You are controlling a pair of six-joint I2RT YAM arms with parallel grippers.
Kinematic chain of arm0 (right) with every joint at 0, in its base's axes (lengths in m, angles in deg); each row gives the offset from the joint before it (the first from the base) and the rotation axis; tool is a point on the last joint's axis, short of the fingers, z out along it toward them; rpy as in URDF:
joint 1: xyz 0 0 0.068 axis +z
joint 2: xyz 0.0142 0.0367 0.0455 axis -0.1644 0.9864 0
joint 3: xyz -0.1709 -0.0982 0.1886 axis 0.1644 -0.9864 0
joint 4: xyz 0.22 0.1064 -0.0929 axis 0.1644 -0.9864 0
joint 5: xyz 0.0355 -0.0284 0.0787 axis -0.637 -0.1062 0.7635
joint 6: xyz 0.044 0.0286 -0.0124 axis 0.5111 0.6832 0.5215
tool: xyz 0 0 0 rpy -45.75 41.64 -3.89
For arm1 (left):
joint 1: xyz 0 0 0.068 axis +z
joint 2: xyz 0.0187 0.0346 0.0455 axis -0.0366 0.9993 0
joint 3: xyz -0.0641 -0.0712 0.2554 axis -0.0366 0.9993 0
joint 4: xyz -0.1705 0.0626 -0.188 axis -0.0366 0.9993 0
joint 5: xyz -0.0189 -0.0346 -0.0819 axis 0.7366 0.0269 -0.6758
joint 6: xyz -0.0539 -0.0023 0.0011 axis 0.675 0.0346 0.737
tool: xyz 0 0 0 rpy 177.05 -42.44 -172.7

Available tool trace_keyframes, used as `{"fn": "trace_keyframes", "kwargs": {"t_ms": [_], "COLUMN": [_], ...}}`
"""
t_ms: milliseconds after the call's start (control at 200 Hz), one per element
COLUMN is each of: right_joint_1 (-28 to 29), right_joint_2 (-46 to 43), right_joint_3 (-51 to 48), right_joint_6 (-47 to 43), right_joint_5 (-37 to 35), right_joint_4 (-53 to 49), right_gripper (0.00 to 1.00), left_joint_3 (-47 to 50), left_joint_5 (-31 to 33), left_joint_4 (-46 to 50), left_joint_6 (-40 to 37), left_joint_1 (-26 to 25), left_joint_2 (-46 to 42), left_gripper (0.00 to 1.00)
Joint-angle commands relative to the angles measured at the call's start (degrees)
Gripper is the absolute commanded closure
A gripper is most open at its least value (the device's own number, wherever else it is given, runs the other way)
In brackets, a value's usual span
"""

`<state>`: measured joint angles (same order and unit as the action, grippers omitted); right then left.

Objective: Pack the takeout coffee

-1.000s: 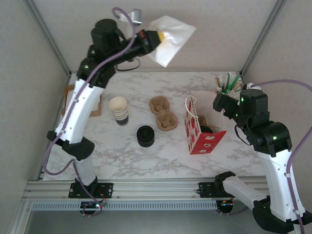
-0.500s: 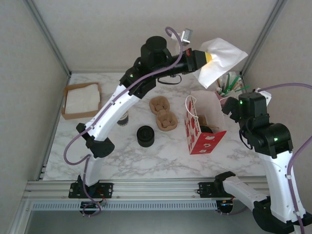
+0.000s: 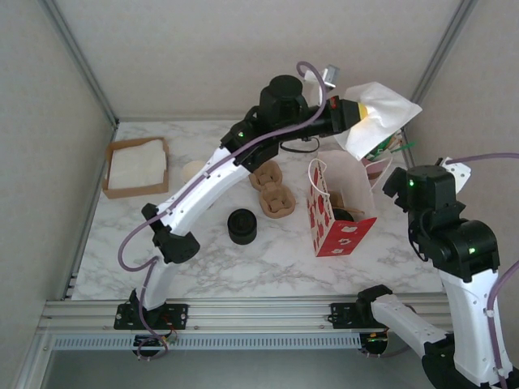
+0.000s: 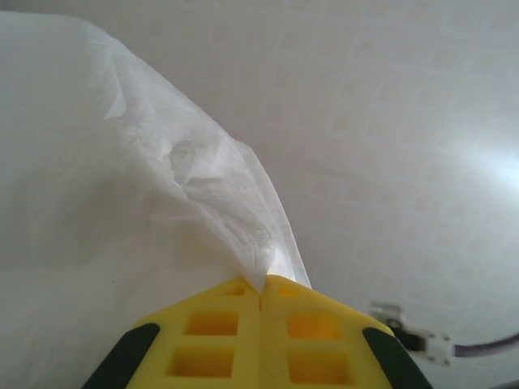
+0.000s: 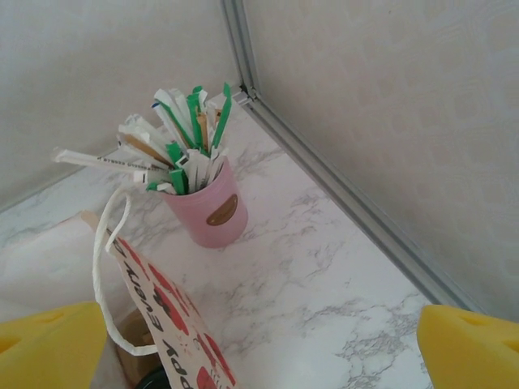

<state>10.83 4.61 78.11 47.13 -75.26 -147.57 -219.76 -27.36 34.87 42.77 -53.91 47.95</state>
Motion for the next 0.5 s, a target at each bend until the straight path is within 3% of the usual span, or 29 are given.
{"fn": "trace_keyframes", "kwargs": {"t_ms": [0, 220, 496], "right_joint_1": [0.25, 0.21, 0.25], "right_joint_2": [-0.34, -0.74, -0.43], "right_joint_3": [1.09, 1.56, 3.07], "right_joint_6": [1.22, 1.35, -0.19], "right_joint_5": [-2.28, -3.16, -0.72], "right_joint_4": [-1.06, -2.15, -2.57], "right_gripper": [0.01, 0.01, 0.01], "left_joint_3": [-1.09, -0.36, 8.85], "left_joint_5": [1.64, 5.16, 8.67], "left_joint_4": [0.05, 6.01, 9.91], "left_joint_6": [0.7, -2.86, -6.99], "left_joint_1": [-1.51, -3.76, -5.88], "left_joint_2": [1.7, 1.43, -2.61], "left_gripper": [1.0, 1.0, 1.0]}}
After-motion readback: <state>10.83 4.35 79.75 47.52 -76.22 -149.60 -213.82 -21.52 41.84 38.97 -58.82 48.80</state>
